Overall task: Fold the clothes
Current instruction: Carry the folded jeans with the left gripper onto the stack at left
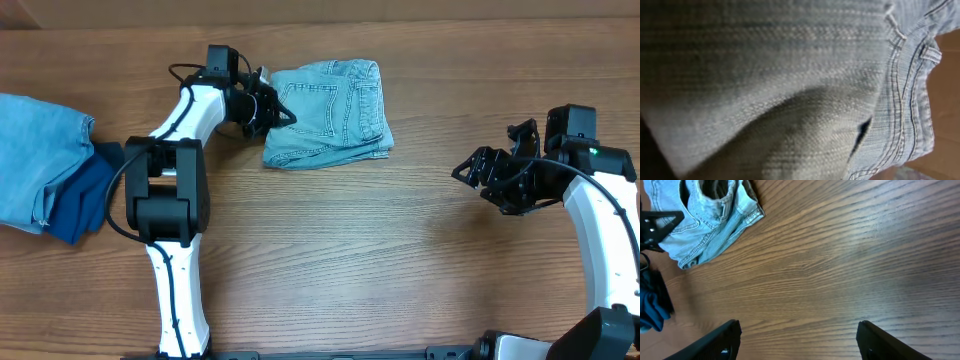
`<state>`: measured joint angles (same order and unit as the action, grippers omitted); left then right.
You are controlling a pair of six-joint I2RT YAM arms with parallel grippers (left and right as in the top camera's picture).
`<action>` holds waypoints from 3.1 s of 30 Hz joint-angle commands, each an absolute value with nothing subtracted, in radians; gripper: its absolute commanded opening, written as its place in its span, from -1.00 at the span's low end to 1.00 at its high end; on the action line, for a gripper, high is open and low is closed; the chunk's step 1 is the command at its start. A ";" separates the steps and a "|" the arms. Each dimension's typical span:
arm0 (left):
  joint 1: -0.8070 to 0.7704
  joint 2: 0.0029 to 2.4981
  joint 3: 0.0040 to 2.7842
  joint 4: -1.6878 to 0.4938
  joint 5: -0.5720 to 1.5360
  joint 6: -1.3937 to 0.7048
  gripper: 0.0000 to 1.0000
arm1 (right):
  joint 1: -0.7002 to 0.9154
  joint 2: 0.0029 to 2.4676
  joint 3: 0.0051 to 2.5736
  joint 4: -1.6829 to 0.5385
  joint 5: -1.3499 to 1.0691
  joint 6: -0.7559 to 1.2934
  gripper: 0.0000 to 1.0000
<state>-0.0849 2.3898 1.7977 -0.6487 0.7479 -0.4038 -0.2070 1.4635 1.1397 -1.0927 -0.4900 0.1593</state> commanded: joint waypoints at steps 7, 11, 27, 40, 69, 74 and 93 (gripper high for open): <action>-0.068 1.792 1.797 -0.625 0.500 -0.553 -0.92 | -0.200 1.461 1.157 -1.087 -0.488 0.148 0.56; 0.081 1.652 1.798 -0.566 0.468 -0.638 -0.92 | -0.200 1.461 1.157 -1.089 -0.488 0.148 0.55; 0.651 1.671 1.797 -0.347 0.563 -0.374 -0.92 | -0.200 1.461 1.157 -1.155 -0.488 0.133 0.42; 0.683 1.980 1.797 -0.225 0.735 -0.435 -0.92 | -0.200 1.461 1.157 -1.266 -0.472 0.100 0.42; 0.968 1.747 1.797 -0.825 0.479 -0.112 -0.40 | -0.200 1.461 1.157 -1.228 -0.464 0.069 0.44; 0.984 1.737 1.798 -0.862 0.438 -0.227 0.26 | -0.200 1.461 1.157 -1.240 -0.461 0.069 0.44; 0.812 1.983 1.802 -0.854 0.349 -0.169 -0.92 | -0.200 1.461 1.157 -1.246 -0.421 0.082 0.46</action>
<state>0.8303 1.8301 1.8008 -0.8528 0.4294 -0.1230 -0.2070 1.4635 1.1397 -1.2411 -0.4183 0.0784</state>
